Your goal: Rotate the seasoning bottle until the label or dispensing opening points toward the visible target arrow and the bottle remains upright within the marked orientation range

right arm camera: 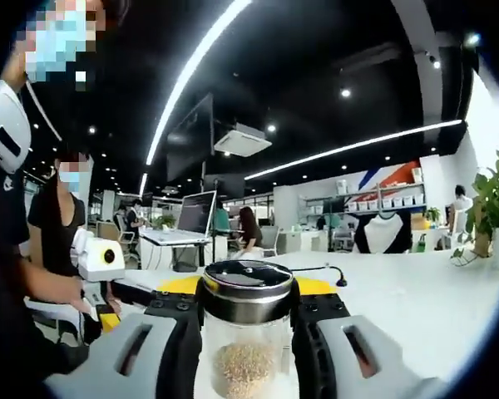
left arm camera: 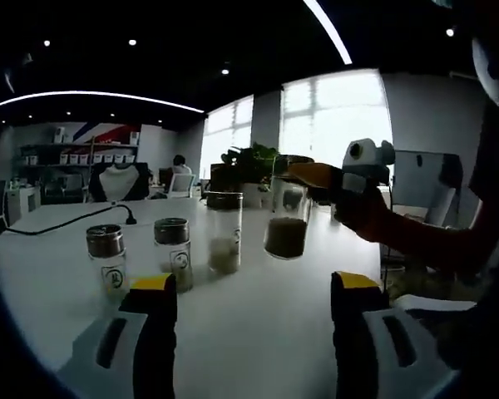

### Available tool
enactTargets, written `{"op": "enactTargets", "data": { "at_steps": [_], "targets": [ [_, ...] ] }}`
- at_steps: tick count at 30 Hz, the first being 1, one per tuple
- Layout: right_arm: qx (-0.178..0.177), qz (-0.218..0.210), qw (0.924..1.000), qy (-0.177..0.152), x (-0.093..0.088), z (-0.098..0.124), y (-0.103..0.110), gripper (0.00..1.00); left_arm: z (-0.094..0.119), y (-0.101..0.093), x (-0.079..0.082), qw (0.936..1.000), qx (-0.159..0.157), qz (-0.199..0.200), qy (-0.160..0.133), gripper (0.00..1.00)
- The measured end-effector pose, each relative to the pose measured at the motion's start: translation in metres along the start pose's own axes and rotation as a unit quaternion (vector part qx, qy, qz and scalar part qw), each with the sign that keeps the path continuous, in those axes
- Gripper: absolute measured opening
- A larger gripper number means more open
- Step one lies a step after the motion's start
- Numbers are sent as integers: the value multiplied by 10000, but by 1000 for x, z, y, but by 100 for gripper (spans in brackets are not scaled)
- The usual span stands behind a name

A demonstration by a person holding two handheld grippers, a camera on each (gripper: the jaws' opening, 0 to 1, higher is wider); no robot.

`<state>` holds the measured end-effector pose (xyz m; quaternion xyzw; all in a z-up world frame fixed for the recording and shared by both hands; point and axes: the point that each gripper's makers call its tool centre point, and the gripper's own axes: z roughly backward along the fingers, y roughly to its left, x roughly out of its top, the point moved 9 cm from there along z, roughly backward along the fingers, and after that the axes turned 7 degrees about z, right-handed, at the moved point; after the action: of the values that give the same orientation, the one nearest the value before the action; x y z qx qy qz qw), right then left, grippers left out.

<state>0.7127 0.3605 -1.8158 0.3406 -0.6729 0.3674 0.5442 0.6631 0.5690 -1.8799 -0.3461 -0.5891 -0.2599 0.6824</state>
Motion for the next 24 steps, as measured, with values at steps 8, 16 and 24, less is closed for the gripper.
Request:
{"op": "enactTargets", "data": {
  "at_steps": [8,16,24],
  "targets": [
    [1074,-39,9942,36,-3,-16,28,38,-4,-12,1,9985,-543,79,-24,71],
    [1884,-51,9821,5,-2,-28,53,38,-2,-15,1,9964,-826,42,-178,58],
    [2516,-153,9675,-208,2,-35,66,38,-1,-16,-1,9937,-1113,-106,-124,49]
  ]
}}
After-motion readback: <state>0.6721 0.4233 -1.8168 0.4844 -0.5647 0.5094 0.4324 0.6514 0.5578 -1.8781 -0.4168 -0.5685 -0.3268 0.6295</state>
